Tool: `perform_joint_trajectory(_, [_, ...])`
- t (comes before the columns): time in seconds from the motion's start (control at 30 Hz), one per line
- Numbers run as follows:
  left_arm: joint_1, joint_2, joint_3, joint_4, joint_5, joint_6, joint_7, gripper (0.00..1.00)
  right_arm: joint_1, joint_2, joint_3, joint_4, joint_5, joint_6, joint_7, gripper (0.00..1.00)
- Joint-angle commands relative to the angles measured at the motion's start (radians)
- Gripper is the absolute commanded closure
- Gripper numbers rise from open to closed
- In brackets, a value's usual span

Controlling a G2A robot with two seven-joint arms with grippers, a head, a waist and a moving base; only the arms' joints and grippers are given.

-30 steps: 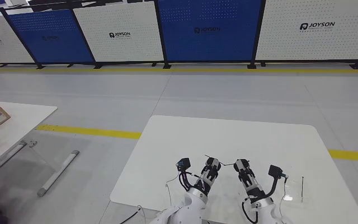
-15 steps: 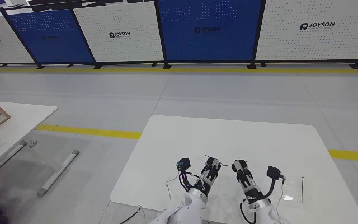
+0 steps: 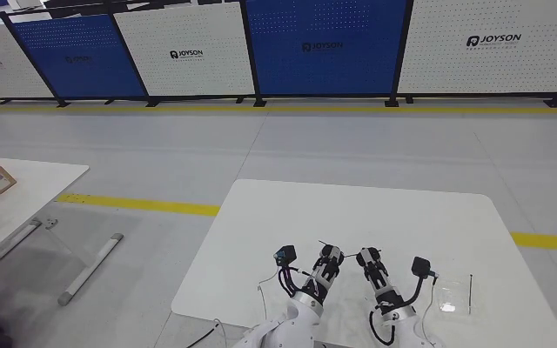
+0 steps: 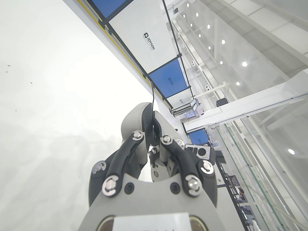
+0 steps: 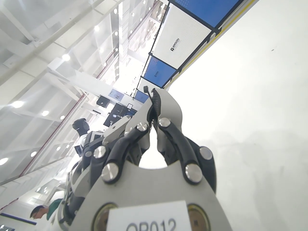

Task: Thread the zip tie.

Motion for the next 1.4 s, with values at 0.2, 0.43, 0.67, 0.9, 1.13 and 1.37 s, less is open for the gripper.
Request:
perform_joint_trajectory(0.2, [0.000, 0.000, 0.000, 0.000, 0.000, 0.000, 0.000, 1.00, 0.000, 0.000, 0.000, 0.000, 0.001, 0.000, 0.000, 1.00])
perform_joint_trajectory(0.43, [0.000, 0.000, 0.000, 0.000, -0.003, -0.002, -0.003, 1.00, -0.007, -0.003, 0.014, -0.004, 0.028, -0.014, 0.008, 1.00])
perform_joint_trajectory(0.67, [0.017, -0.006, -0.013, -0.003, -0.040, -0.078, 0.009, 1.00, -0.017, -0.007, 0.038, 0.003, 0.075, -0.066, 0.049, 1.00])
perform_joint_trajectory(0.9, [0.013, -0.011, -0.015, 0.008, -0.041, -0.061, -0.022, 1.00, -0.025, -0.014, 0.046, -0.002, 0.061, -0.080, 0.047, 1.00])
perform_joint_trajectory(1.13, [0.012, -0.016, -0.018, 0.012, -0.030, -0.062, -0.027, 0.93, -0.044, -0.018, 0.064, -0.016, 0.032, -0.083, 0.022, 1.00])
perform_joint_trajectory(1.37, [0.015, -0.021, -0.020, 0.014, -0.014, -0.058, -0.020, 0.87, -0.052, -0.024, 0.073, -0.022, 0.012, -0.071, 0.014, 1.00])
